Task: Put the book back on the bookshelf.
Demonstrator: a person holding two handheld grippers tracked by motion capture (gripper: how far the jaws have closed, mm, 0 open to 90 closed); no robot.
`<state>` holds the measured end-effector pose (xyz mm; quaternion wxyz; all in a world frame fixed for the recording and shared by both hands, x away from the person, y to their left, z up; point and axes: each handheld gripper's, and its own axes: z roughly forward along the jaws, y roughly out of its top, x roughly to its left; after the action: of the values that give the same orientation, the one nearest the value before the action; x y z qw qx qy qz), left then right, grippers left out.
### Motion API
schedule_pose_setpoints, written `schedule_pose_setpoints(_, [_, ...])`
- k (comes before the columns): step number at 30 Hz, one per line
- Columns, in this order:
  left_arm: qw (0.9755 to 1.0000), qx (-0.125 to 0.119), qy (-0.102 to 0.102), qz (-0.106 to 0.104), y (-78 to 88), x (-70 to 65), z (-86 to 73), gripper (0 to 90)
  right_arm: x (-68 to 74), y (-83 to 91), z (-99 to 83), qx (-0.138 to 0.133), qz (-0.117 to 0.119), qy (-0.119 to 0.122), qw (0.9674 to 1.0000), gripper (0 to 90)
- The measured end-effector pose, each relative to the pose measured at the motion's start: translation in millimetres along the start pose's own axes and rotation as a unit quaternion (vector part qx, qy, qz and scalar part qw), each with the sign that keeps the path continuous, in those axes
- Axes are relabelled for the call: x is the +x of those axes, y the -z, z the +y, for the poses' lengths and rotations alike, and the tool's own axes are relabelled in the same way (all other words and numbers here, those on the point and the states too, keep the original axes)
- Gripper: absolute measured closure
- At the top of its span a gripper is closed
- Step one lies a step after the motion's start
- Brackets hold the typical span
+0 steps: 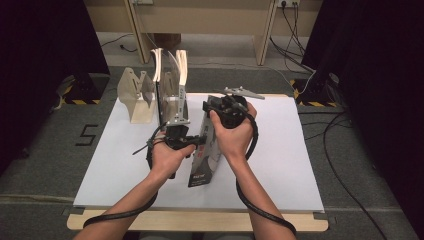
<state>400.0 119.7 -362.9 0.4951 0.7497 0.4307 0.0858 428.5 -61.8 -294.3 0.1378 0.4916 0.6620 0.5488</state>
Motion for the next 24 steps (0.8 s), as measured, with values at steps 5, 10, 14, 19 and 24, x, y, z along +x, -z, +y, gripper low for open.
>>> schedule_pose_setpoints(5, [0.9998, -0.017, -0.006, -0.007, 9.8, 2.7, -3.6, 86.5, -16.0, 20.2, 0.3, -0.039, -0.015, -0.028, 0.9987, 67.6])
schedule_pose_setpoints(10, [0.9994, -0.029, -0.009, -0.013, 19.2, 7.8, -6.2, 86.5, -35.4, 34.3, -0.3, -0.058, -0.030, -0.042, 0.9970, 67.6])
schedule_pose_setpoints(14, [0.9978, -0.057, -0.015, -0.028, 33.0, 15.7, -13.0, 86.5, -62.1, 43.3, -8.7, -0.059, -0.058, -0.059, 0.9948, 67.9])
schedule_pose_setpoints(19, [0.9962, -0.078, -0.023, -0.031, 46.8, 18.5, -18.4, 86.5, -81.0, 45.7, -24.3, -0.044, -0.077, -0.078, 0.9930, 68.4])
schedule_pose_setpoints(24, [0.9941, -0.099, -0.030, -0.033, 61.9, 21.8, -17.7, 86.6, -89.9, 48.2, -33.3, -0.038, -0.093, -0.082, 0.9915, 69.0])
